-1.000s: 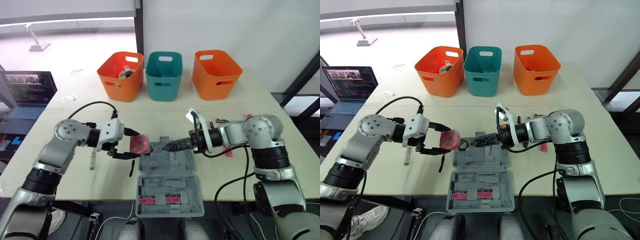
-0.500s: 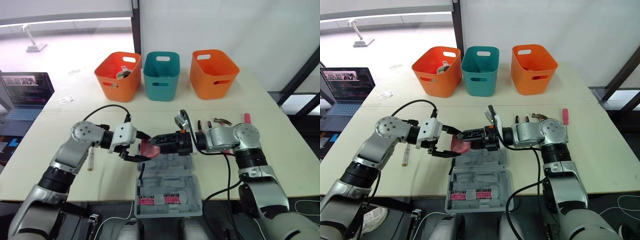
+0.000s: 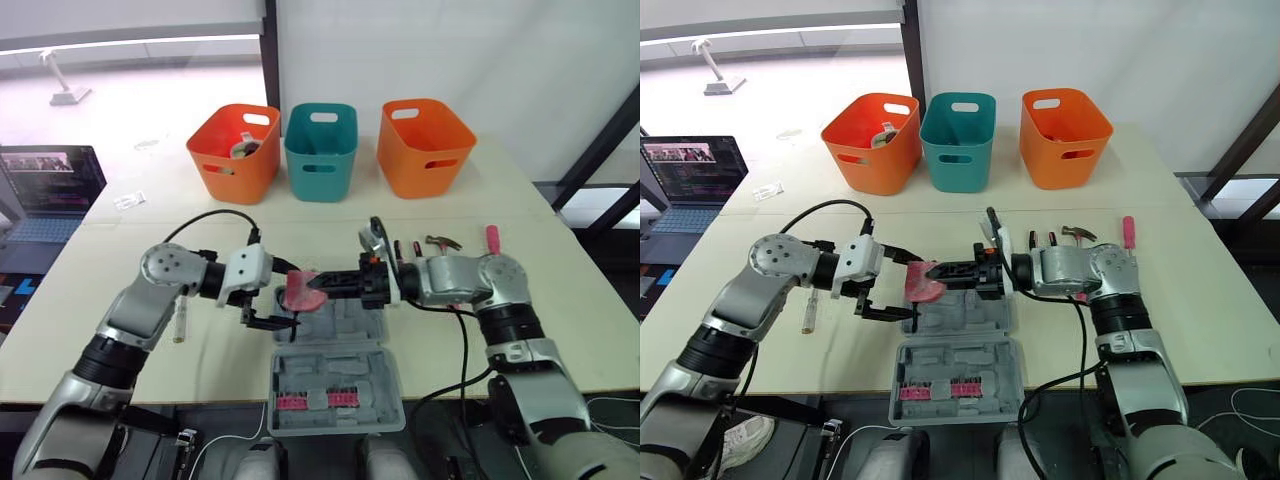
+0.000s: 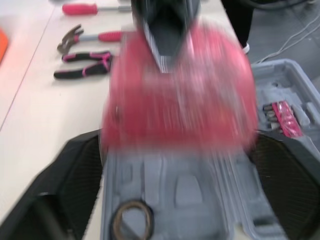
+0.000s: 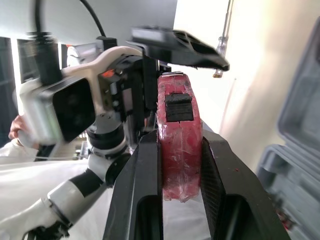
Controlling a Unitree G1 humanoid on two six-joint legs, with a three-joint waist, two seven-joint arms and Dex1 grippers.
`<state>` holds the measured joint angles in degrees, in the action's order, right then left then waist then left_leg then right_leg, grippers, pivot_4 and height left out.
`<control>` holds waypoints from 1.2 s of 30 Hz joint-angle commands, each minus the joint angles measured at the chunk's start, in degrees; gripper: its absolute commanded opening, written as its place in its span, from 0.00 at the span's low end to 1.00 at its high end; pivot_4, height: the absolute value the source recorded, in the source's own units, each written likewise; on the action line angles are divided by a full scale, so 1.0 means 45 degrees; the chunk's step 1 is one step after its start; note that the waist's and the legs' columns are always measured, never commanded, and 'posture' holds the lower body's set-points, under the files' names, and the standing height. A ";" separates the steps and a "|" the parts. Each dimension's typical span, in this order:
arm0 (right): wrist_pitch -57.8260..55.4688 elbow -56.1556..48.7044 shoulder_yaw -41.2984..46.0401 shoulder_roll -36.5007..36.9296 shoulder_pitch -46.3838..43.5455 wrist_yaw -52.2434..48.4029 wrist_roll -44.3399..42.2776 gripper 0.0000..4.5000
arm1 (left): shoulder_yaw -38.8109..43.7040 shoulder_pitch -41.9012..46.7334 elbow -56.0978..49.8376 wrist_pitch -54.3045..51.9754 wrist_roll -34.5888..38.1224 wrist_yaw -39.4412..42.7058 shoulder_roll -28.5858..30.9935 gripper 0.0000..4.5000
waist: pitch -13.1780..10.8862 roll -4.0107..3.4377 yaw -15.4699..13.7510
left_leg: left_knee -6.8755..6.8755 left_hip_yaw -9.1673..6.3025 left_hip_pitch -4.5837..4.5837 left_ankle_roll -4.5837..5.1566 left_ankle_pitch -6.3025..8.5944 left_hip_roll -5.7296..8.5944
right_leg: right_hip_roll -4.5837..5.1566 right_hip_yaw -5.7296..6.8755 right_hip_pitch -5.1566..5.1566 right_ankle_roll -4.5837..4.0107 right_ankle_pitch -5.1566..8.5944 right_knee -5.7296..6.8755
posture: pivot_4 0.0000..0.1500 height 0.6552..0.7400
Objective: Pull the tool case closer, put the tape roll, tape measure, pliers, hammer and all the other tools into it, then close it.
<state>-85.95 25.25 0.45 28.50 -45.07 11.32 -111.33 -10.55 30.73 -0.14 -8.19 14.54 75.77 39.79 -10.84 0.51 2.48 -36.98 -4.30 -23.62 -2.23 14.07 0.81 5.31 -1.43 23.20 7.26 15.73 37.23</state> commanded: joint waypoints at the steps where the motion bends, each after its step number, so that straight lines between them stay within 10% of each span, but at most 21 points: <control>1: -0.0663 0.0286 0.0051 0.1520 -0.0179 -0.1015 -0.0292 0.10 | 0.0997 -0.0572 -0.1107 -0.0561 0.0713 -0.0034 0.0724 1.00 | -0.0001 -0.0001 -0.0006 | 0.0001 0.0001 -0.0002 0.0000 0.0000 0.0000 | 0.0001 -0.0001 0.0000 0.0000 0.0000 -0.0003 | 1.00 1.00; 12: -0.0628 -0.1492 -0.1697 0.5820 0.1588 -0.9054 0.7811 0.10 | 0.3770 -0.4794 -0.5731 -0.3514 0.3475 -0.1591 0.1901 1.00 | -0.0003 -0.0007 0.0009 | -0.0008 0.0029 0.0000 0.0012 0.0007 -0.0073 | -0.0056 -0.0012 -0.0001 -0.0019 -0.0006 -0.0028 | 1.00 1.00; 24: 0.2493 0.0882 -0.4100 0.4991 0.1128 -1.4533 1.4333 0.10 | 0.4133 -0.7629 -0.8668 -0.4940 0.3964 -0.3996 0.1718 1.00 | -0.0004 -0.0007 -0.0079 | -0.0011 0.0068 0.0018 0.0016 0.0013 -0.0084 | -0.0062 -0.0043 0.0001 -0.0028 -0.0006 -0.0029 | 1.00 1.00; 32: 0.3545 0.0968 -0.3670 0.5543 0.0812 -1.5648 1.6586 0.99 | 0.3460 -0.6235 -0.8227 -0.5191 0.4024 -0.4293 0.1644 1.00 | -0.0004 -0.0008 -0.0106 | -0.0010 0.0071 0.0019 0.0014 0.0013 -0.0081 | -0.0061 -0.0043 -0.0001 -0.0028 -0.0006 -0.0030 | 1.00 1.00; 36: 0.5257 -0.0933 -0.3137 0.6121 0.0956 -1.5903 1.7426 0.99 | 0.2537 -0.4982 -0.7966 -0.5994 0.4357 -0.4439 0.1332 1.00 | -0.0008 -0.0015 -0.0203 | -0.0011 0.0072 0.0020 0.0014 0.0013 -0.0077 | -0.0060 -0.0042 -0.0001 -0.0027 -0.0007 -0.0030 | 1.00 1.00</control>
<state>-66.42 25.49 -16.21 55.73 -40.20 -59.60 -33.87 1.85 6.74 -35.26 -34.34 32.36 56.10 46.47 -10.87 0.44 1.57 -37.03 -3.98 -23.53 -2.16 14.13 0.46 5.04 -1.62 23.19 7.14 15.70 37.09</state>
